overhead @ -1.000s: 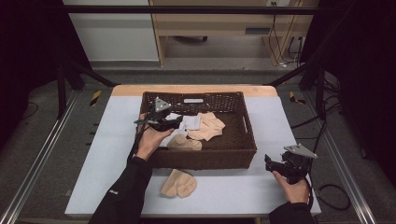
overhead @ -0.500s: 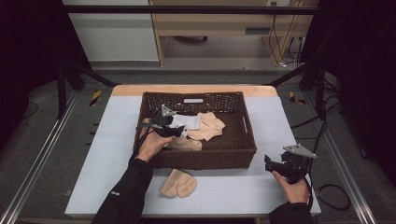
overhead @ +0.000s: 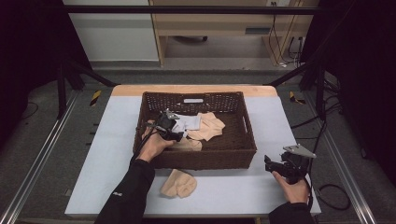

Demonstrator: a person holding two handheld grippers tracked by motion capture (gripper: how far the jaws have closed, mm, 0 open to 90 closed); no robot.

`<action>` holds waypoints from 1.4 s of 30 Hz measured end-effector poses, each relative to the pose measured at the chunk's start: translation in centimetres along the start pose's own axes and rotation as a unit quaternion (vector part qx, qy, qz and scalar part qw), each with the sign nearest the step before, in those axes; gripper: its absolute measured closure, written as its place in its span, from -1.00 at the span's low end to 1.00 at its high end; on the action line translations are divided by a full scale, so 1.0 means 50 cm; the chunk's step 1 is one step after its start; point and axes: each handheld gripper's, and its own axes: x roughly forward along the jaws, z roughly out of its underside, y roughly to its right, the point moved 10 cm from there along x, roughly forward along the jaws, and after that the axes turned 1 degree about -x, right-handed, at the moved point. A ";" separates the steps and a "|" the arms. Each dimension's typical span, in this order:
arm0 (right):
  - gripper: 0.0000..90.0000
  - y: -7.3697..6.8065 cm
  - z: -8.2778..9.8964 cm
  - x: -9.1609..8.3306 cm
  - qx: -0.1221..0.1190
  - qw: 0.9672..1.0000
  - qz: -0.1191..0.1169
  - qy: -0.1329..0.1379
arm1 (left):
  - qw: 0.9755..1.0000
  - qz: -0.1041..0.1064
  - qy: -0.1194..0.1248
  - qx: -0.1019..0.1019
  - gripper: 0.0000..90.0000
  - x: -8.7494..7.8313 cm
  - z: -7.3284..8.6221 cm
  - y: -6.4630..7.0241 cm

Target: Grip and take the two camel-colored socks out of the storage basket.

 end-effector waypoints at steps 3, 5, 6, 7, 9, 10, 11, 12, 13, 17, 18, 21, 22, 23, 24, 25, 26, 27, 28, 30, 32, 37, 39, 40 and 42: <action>-0.84 0.001 0.000 0.000 -0.004 1.000 0.001 0.000 | 1.000 0.006 -0.018 0.007 0.15 0.004 0.008 0.000; -0.84 0.000 0.000 -0.001 -0.002 1.000 0.000 -0.001 | 0.999 0.017 -0.032 0.003 0.26 0.008 0.015 0.004; -0.84 0.001 0.000 -0.002 -0.001 1.000 0.001 0.001 | 0.999 0.021 -0.040 0.002 0.32 0.009 0.018 0.006; -0.84 0.002 0.000 -0.002 -0.002 1.000 0.001 0.001 | 0.999 0.026 -0.044 0.001 0.38 0.010 0.020 0.008; -0.84 0.002 0.000 -0.002 -0.001 1.000 0.001 0.000 | 0.998 0.032 -0.051 -0.003 0.54 0.009 0.023 0.010; -0.84 0.002 0.000 -0.002 -0.001 1.000 0.001 0.000 | 0.998 0.035 -0.052 -0.005 0.62 0.009 0.023 0.011; -0.84 0.003 0.000 -0.002 -0.003 1.000 0.002 0.001 | 0.998 0.037 -0.055 -0.006 0.69 0.009 0.024 0.011; -0.84 0.003 0.000 -0.002 -0.001 1.000 0.002 0.000 | 0.998 0.038 -0.057 -0.007 0.75 0.008 0.025 0.012; -0.84 0.002 0.000 -0.002 0.000 1.000 0.001 0.000 | 0.998 0.038 -0.058 -0.008 0.80 0.007 0.025 0.012; -0.84 0.002 0.001 -0.002 0.001 1.000 0.001 -0.001 | 0.998 0.041 -0.053 -0.010 0.91 0.003 0.022 0.011; -0.84 0.003 0.000 -0.002 -0.001 1.000 0.001 0.000 | 0.998 0.041 -0.049 -0.013 0.91 0.002 0.019 0.011; -0.84 0.002 0.001 -0.003 0.001 1.000 0.002 0.000 | 0.999 0.040 -0.027 -0.019 0.92 -0.004 0.010 0.010; -0.84 0.003 0.000 -0.002 0.000 1.000 0.002 0.001 | 0.999 0.043 -0.016 -0.022 0.92 -0.008 0.005 0.009; -0.84 0.003 0.000 -0.002 0.000 1.000 0.002 0.001 | 0.998 0.048 -0.002 -0.028 0.92 -0.013 -0.001 0.010; -0.84 0.003 0.000 -0.002 0.001 1.000 0.002 0.000 | 0.998 0.051 0.012 -0.031 0.92 -0.017 -0.008 0.011; -0.84 0.003 0.000 -0.002 0.001 1.000 0.002 0.000 | 0.998 0.055 0.024 -0.032 0.92 -0.023 -0.013 0.010; -0.84 0.003 0.001 -0.002 0.001 1.000 0.002 -0.001 | 0.997 0.057 0.044 -0.037 0.92 -0.030 -0.021 0.009; -0.84 0.004 0.000 -0.002 -0.001 1.000 0.002 0.001 | 0.996 0.058 0.055 -0.040 0.92 -0.034 -0.026 0.009; -0.84 0.004 0.000 -0.003 0.000 1.000 0.002 0.001 | 0.995 0.057 0.068 -0.042 0.92 -0.039 -0.031 0.008; -0.84 0.003 -0.001 -0.003 0.001 1.000 0.002 0.002 | 0.993 0.057 0.094 -0.047 0.92 -0.050 -0.041 0.006; -0.84 0.004 -0.001 -0.002 0.000 1.000 0.002 0.002 | 0.989 0.060 0.122 -0.056 0.92 -0.062 -0.051 0.004; -0.84 0.004 0.000 -0.002 -0.001 1.000 0.003 0.000 | 0.983 0.055 0.167 -0.056 0.93 -0.080 -0.068 -0.001; -0.84 0.005 -0.001 -0.002 0.000 1.000 0.003 0.002 | 0.980 0.059 0.178 -0.059 0.92 -0.085 -0.073 -0.001; -0.84 0.005 -0.001 -0.003 0.000 1.000 0.003 0.002 | 0.980 0.057 0.184 -0.058 0.93 -0.088 -0.075 -0.003; -0.84 0.005 -0.001 -0.003 0.001 1.000 0.002 0.002 | 0.976 0.064 0.198 -0.065 0.92 -0.095 -0.081 -0.004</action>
